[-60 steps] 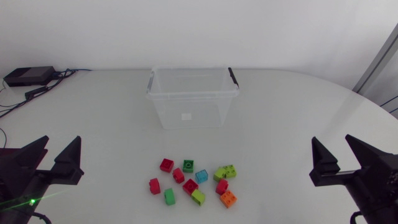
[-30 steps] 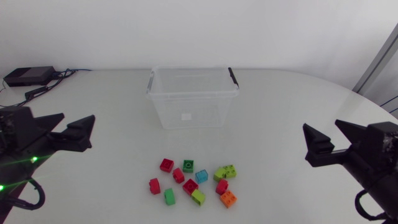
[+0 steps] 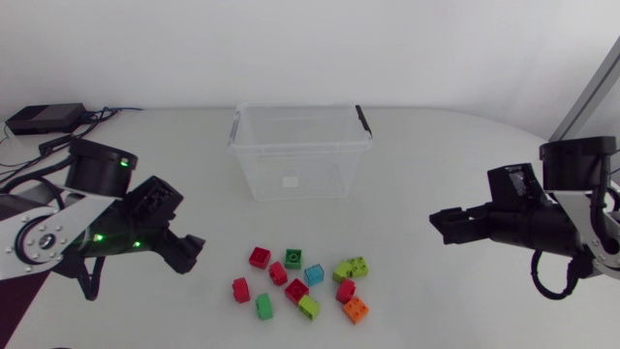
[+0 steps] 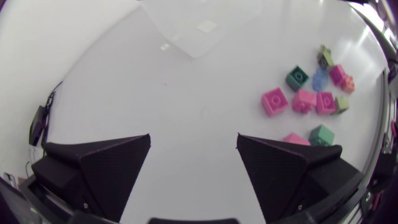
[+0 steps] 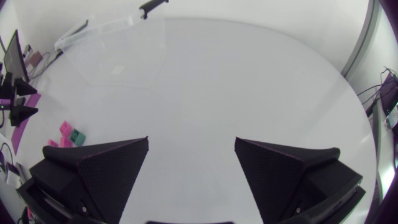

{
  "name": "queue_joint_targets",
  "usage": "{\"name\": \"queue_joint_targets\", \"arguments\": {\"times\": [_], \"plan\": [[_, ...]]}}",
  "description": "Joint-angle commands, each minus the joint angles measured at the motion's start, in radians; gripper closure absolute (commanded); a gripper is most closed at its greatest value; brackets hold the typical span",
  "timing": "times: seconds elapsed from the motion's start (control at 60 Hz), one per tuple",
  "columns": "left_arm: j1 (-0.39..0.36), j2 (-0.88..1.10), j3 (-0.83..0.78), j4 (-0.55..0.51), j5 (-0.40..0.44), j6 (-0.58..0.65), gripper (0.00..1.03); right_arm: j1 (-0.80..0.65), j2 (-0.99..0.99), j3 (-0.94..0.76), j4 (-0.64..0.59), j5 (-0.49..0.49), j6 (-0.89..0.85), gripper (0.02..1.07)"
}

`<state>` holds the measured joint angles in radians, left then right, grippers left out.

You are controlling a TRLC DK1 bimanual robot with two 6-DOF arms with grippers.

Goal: Pick up the duplo bricks and place them in the container

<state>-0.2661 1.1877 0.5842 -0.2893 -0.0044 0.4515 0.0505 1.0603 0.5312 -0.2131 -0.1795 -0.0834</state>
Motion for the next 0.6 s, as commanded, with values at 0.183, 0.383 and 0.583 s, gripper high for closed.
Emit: {"name": "queue_joint_targets", "arguments": {"times": [0.183,0.383,0.583], "plan": [[-0.128,0.089,-0.018,-0.074,0.139,0.191,0.07,0.055,0.127,0.112,-0.157,-0.127,-0.334,0.07],[-0.167,0.110,-0.038,-0.108,0.253,0.279,0.11,0.129,0.118,0.089,-0.200,-0.132,-0.503,0.10],[-0.167,0.150,-0.041,-0.102,0.264,0.329,0.12,0.221,0.145,0.096,-0.227,-0.147,-0.569,0.10]]}}
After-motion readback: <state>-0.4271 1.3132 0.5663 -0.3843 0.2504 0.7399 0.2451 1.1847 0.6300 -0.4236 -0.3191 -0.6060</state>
